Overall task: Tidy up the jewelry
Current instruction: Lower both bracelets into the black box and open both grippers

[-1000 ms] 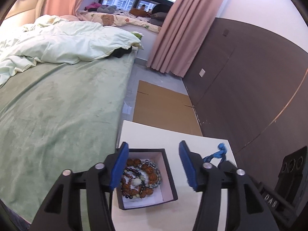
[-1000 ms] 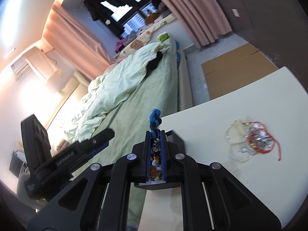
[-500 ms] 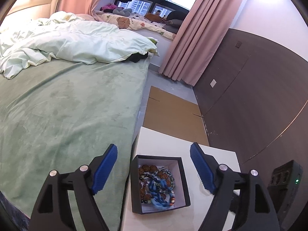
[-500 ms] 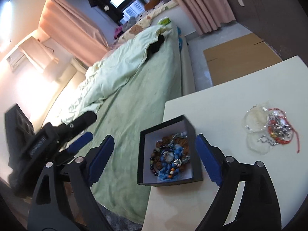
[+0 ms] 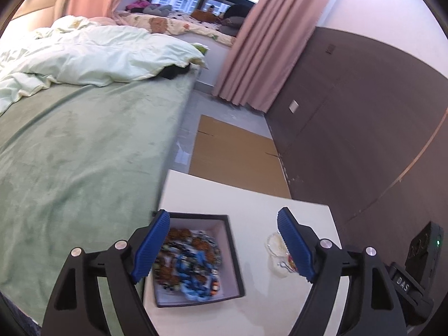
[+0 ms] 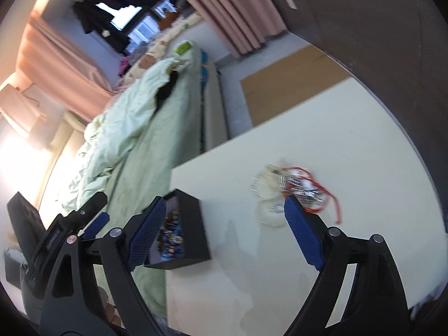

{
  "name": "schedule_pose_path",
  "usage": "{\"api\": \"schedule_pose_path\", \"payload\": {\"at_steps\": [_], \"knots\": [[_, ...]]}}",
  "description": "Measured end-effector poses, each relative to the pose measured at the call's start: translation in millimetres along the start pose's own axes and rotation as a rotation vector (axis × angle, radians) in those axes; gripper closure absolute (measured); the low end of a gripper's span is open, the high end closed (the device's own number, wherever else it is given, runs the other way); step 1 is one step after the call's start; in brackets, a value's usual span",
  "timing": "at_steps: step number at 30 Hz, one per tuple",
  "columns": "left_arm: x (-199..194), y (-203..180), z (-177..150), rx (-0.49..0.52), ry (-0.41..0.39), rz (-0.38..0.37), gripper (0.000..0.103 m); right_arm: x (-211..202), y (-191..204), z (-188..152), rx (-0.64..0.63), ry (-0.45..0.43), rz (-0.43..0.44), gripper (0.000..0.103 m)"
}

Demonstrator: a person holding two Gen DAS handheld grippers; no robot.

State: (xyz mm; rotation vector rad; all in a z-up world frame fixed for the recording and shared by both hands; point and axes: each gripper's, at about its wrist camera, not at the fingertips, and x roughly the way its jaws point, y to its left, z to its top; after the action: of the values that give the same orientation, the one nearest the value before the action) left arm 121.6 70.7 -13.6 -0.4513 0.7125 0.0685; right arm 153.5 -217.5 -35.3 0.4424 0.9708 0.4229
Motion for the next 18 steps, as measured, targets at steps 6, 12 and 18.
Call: {"api": "schedule_pose_path", "payload": {"at_steps": [6,12,18], "knots": [[26,-32,-11,0.070,0.056,-0.055,0.044,1,-27,4,0.051,0.048,-0.039,0.039],[55,-56,-22,0.114,0.129,-0.100,0.059,9,-54,9,0.138,0.090,-0.056,0.061],[84,-73,-33,0.168,0.181,-0.090,0.059,14,-65,14,0.169,0.111,-0.086,0.073]]}}
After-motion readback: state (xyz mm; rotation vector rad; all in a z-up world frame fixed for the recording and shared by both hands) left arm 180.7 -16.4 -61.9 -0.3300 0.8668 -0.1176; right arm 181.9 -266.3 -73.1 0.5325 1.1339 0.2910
